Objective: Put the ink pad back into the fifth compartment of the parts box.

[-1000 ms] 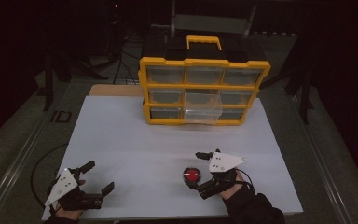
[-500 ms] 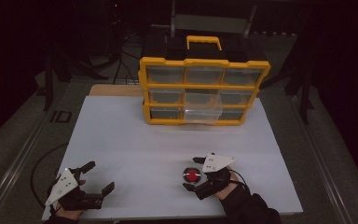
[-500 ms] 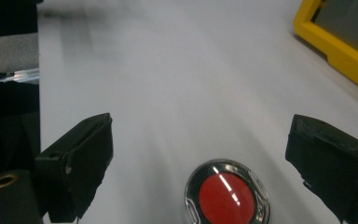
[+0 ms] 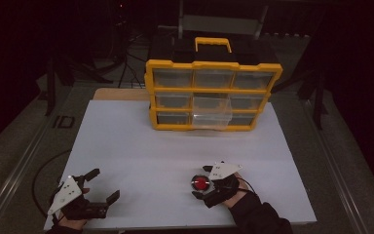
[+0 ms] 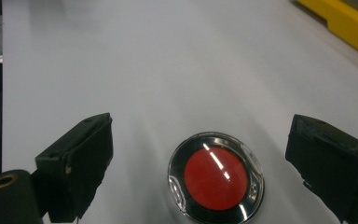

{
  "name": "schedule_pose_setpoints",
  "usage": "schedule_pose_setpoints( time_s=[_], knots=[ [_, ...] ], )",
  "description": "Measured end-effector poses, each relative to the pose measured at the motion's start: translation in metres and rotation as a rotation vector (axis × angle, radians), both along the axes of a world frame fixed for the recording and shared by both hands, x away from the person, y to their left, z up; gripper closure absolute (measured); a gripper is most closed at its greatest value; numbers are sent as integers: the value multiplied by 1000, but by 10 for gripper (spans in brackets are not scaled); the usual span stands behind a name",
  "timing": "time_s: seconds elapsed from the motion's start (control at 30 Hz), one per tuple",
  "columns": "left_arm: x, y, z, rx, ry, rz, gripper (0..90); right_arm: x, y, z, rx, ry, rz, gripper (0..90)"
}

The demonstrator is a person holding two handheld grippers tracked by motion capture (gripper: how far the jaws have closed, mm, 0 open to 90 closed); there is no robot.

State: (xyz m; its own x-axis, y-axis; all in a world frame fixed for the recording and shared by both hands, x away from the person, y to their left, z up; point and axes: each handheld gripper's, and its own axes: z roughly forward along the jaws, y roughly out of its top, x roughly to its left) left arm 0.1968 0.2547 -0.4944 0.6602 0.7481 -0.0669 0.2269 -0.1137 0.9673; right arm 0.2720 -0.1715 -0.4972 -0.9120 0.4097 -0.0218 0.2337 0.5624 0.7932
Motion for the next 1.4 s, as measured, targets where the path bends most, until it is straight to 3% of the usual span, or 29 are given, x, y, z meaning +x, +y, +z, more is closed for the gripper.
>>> schedule_pose_setpoints(
  time_s=[0.5, 1.0, 1.2, 1.4],
  knots=[
    [0, -1, 0, 7, 0, -8, 4, 7, 3, -14, -81, 41, -37, 91],
    [0, -1, 0, 4, 0, -7, 4, 12, 10, -22, -160, 62, -60, 204],
    [0, -1, 0, 8, 1, -8, 4, 12, 11, -22, -164, 71, -65, 273],
    [0, -1, 0, 8, 0, -6, 4, 15, 11, -21, -171, 117, -80, 293]
  ],
)
